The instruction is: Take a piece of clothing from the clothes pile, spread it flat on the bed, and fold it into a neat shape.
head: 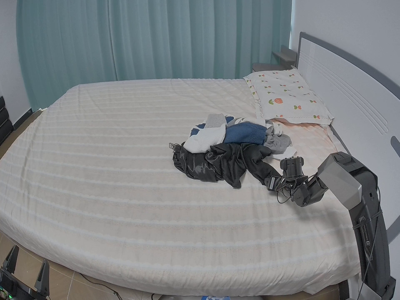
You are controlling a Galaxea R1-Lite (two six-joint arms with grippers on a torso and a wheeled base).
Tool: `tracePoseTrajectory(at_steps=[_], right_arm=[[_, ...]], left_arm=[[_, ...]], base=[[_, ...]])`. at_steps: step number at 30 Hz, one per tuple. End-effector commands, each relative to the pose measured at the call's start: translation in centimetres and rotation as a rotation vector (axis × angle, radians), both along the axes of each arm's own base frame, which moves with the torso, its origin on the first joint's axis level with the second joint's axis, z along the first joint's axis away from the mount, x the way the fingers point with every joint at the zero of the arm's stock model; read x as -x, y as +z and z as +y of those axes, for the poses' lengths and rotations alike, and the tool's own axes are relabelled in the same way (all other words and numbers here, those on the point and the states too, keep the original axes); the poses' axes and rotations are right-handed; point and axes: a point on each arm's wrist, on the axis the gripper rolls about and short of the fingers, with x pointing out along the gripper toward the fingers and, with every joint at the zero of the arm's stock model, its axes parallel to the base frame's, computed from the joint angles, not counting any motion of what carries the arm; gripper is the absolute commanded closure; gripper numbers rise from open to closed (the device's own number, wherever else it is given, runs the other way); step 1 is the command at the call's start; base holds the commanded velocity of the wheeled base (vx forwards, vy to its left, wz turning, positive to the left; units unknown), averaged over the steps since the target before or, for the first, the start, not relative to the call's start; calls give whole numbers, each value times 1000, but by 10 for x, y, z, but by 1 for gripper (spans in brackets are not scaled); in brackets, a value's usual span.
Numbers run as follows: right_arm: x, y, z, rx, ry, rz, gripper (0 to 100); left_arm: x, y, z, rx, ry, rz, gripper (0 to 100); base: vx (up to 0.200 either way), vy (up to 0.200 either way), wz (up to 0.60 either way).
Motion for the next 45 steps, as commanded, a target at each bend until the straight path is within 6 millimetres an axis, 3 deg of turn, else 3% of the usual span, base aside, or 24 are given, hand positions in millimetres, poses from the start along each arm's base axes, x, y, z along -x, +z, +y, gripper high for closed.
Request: tracePoseTrajectory(at_steps=[1,7,16,23,25,26,27,29,30,31,33,35,37,40,45], right_arm=[[1,1,1,-7,2,-7,100],[12,34,-6,-14,-1,-61,100],[37,51,-12,-22,10,-74,100],[83,73,-15,-140,77,-40,100],[104,86,-14,-219,100,-45,100],[104,86,-14,-219,100,-45,100],[122,96,-15,-258,122,-37,100],[125,99,-16,-267,128,-36,100],[147,115,-19,-309,154,-36,100],[157,122,-19,-334,163,-36,100],[175,133,-18,-391,186,-23,100],[194,140,-16,-439,225,0,100],[210,144,-14,-469,257,17,100],[235,147,-12,-489,302,47,100],[251,144,-11,-486,312,72,100]], left_arm=[[0,-5,0,0,0,1,0],[0,-5,0,2,2,1,0],[0,-5,0,3,2,1,0],[0,-5,0,3,-1,-2,0],[0,-5,0,0,-3,-3,0],[0,-5,0,0,-3,-3,0],[0,-5,0,3,0,-3,0],[0,-5,0,5,0,-3,0],[6,31,0,74,-8,-120,0],[8,65,1,158,-16,-170,0],[-9,101,0,267,-20,-108,0],[-24,110,0,239,-25,-52,0],[-33,107,-1,201,-59,14,0],[-62,100,-9,175,-272,193,0],[-117,96,-26,165,-344,334,0]], base=[[0,0,0],[0,0,0],[0,0,0],[0,0,0],[0,0,0],[0,0,0],[0,0,0],[0,0,0],[0,0,0],[0,0,0],[0,0,0],[0,0,0],[0,0,0],[0,0,0],[0,0,0]])
